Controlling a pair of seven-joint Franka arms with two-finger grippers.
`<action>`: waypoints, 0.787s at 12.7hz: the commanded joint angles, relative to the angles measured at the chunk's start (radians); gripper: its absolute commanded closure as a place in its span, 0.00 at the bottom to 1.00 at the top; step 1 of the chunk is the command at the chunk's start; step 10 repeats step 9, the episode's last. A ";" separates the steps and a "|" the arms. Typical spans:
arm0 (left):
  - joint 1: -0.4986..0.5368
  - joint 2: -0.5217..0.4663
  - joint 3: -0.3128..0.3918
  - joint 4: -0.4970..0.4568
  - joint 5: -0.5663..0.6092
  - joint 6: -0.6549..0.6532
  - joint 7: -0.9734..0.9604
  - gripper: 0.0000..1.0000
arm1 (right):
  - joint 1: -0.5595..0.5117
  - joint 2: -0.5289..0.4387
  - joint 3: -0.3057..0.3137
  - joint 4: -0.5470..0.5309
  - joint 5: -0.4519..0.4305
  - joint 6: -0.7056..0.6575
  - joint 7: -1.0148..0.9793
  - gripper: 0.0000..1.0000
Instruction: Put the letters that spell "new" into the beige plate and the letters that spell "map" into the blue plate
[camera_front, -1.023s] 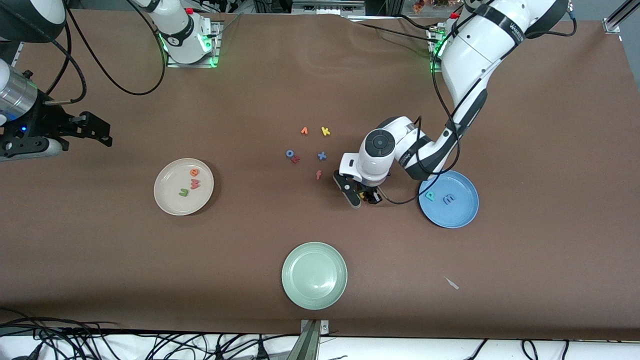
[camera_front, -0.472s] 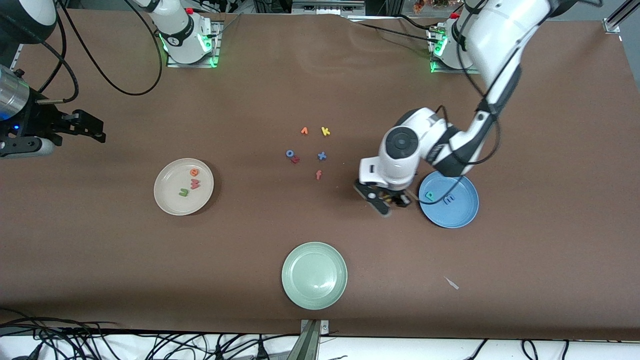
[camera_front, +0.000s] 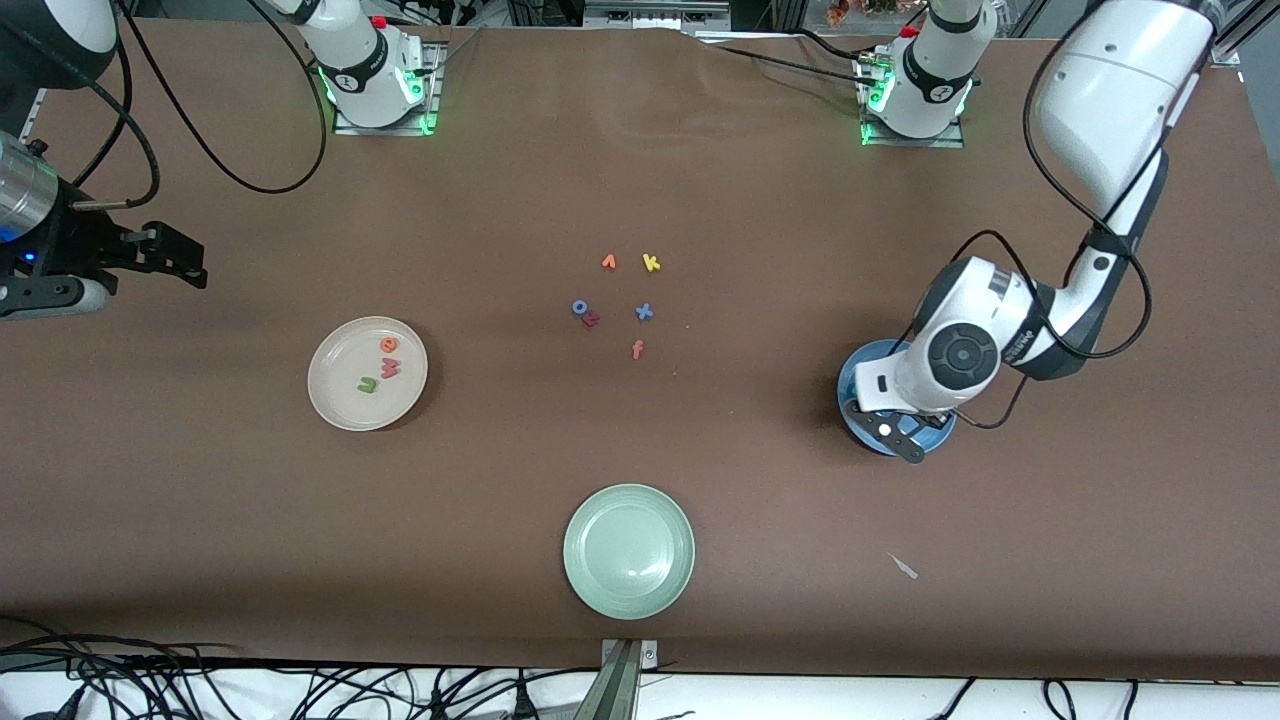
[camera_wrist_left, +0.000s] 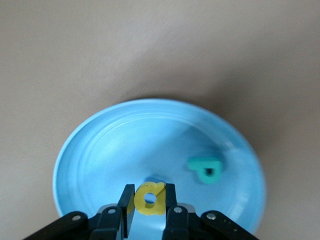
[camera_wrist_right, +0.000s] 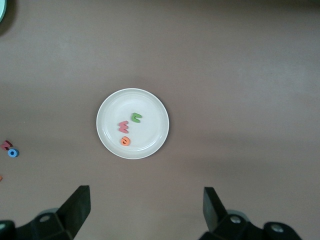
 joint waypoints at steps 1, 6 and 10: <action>0.031 -0.019 -0.015 -0.017 0.019 0.045 0.008 0.01 | 0.004 0.012 0.006 0.033 -0.008 -0.015 -0.016 0.00; 0.033 -0.159 -0.072 0.081 -0.145 -0.094 -0.027 0.00 | 0.004 0.012 0.004 0.031 -0.006 -0.018 -0.016 0.00; 0.034 -0.270 -0.072 0.148 -0.253 -0.249 -0.051 0.00 | 0.004 0.012 0.004 0.033 -0.006 -0.017 -0.016 0.00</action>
